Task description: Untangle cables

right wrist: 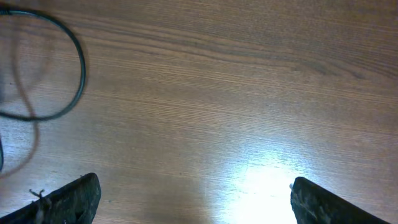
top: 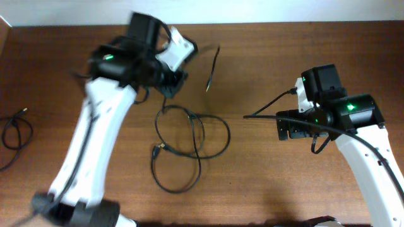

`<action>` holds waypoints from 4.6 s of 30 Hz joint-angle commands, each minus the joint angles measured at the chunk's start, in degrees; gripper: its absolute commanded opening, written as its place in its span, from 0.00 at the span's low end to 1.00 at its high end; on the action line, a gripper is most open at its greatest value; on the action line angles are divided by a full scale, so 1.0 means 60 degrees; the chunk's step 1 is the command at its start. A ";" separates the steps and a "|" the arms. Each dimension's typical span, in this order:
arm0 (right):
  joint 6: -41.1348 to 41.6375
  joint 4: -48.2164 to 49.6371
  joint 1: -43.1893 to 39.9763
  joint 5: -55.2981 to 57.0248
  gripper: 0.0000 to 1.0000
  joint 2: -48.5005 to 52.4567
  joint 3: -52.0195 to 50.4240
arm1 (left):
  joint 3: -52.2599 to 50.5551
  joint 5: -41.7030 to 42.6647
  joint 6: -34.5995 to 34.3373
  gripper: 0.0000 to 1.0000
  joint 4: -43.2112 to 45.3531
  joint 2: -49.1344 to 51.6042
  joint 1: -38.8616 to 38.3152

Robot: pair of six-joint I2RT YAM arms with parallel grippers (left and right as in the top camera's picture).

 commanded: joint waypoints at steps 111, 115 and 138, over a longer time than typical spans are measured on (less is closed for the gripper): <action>-0.4014 0.0270 -0.0025 -0.6269 0.94 -0.0055 -0.0011 | 0.1515 0.0481 -0.2433 0.99 0.5023 0.4255 0.5064; -0.4011 0.0259 -0.0029 -0.6196 0.94 -0.0055 -0.0011 | 0.1453 0.0488 -0.1610 0.99 0.2481 0.4262 0.4138; -0.3552 -0.0135 -0.0025 -0.5523 0.95 -0.0055 -0.0011 | -0.1384 -0.1049 -0.4918 0.99 -0.1086 0.4269 0.1118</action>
